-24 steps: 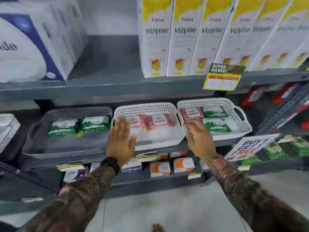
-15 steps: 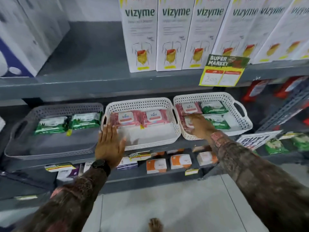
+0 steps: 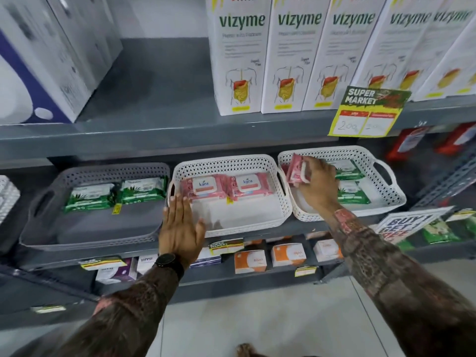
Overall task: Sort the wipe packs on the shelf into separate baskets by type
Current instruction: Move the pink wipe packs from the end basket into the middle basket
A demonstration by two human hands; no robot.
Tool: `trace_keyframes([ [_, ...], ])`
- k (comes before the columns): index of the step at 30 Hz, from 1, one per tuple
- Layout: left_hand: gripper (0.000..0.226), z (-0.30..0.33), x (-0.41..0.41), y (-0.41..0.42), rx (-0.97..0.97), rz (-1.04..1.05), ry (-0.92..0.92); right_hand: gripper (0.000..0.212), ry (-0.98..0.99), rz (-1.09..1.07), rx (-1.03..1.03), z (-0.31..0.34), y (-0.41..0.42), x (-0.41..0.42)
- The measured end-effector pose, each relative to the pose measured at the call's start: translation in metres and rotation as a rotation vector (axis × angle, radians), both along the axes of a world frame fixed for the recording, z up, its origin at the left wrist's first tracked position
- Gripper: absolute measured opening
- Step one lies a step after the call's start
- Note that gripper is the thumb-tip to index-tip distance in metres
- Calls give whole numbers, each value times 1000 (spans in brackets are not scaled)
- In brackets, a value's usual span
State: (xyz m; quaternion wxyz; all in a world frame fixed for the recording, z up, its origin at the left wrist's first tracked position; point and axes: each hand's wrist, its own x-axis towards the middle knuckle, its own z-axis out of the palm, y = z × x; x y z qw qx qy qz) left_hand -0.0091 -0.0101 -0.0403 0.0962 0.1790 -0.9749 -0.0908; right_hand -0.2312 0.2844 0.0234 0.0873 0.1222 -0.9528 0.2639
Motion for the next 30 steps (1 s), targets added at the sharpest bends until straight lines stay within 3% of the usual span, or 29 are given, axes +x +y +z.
trace_keyframes([
  [3,80,-3,0,-2,6,3,6,66,172,166,4,13,-41,18],
  [9,79,-8,-1,-4,-10,10,-4,77,140,634,264,1,-144,72],
  [14,78,-8,-2,-3,-27,18,-34,93,40,694,506,-19,-174,76],
  [18,79,-8,-2,-3,-11,24,-32,90,-86,775,351,-19,-164,67],
  [20,80,-8,-2,-3,-1,22,-29,74,-64,745,137,-10,-147,55],
  [23,81,-7,-2,-2,3,28,-20,58,81,478,-9,4,-110,19],
  [27,81,-4,-1,0,13,21,-8,69,-59,118,192,6,-60,-35],
  [30,82,-4,0,0,5,12,-24,77,-230,107,431,-1,-34,-62],
])
